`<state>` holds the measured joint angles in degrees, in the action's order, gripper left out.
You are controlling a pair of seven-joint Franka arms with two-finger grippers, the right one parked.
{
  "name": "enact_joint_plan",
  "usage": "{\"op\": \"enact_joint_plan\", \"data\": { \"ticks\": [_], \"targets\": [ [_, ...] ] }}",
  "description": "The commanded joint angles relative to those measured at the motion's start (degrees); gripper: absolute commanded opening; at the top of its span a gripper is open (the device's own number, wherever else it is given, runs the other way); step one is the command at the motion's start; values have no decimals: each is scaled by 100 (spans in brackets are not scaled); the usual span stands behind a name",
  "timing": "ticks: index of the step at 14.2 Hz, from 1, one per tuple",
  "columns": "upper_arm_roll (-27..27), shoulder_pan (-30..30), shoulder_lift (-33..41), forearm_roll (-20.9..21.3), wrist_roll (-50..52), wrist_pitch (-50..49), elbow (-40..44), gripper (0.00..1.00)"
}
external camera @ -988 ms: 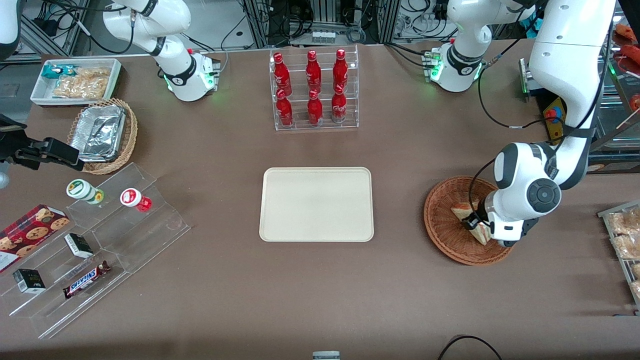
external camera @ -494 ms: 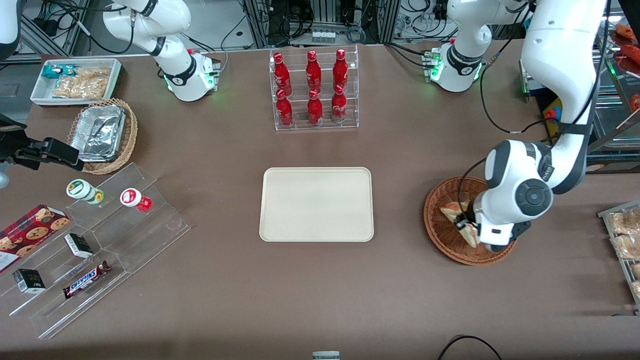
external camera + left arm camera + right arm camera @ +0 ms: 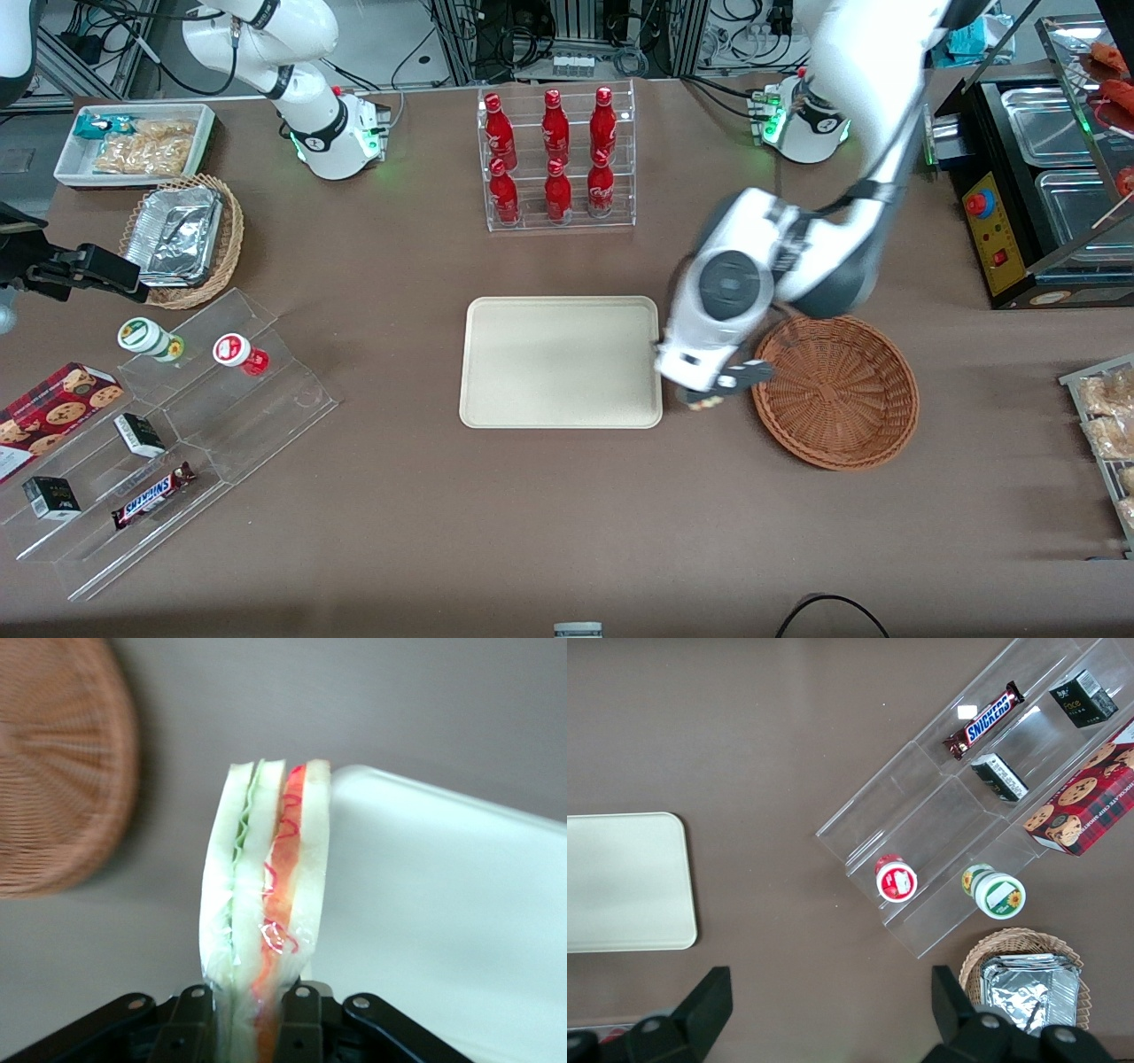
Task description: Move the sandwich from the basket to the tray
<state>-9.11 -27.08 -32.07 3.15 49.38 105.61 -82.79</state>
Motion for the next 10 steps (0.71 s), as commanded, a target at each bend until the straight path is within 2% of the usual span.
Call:
{"op": "enact_joint_plan", "data": {
  "ticks": [1,3,5,10],
  "targets": [
    [76,-542,-1000,10,-17,-120,1298,25],
    [76,-842,-1440,1,1,-50,1704,25],
    [76,-1035,-1704,1,63,501,1705,25],
    [85,-1273,-2083,36,-349,1065,1705,25]
  ]
}}
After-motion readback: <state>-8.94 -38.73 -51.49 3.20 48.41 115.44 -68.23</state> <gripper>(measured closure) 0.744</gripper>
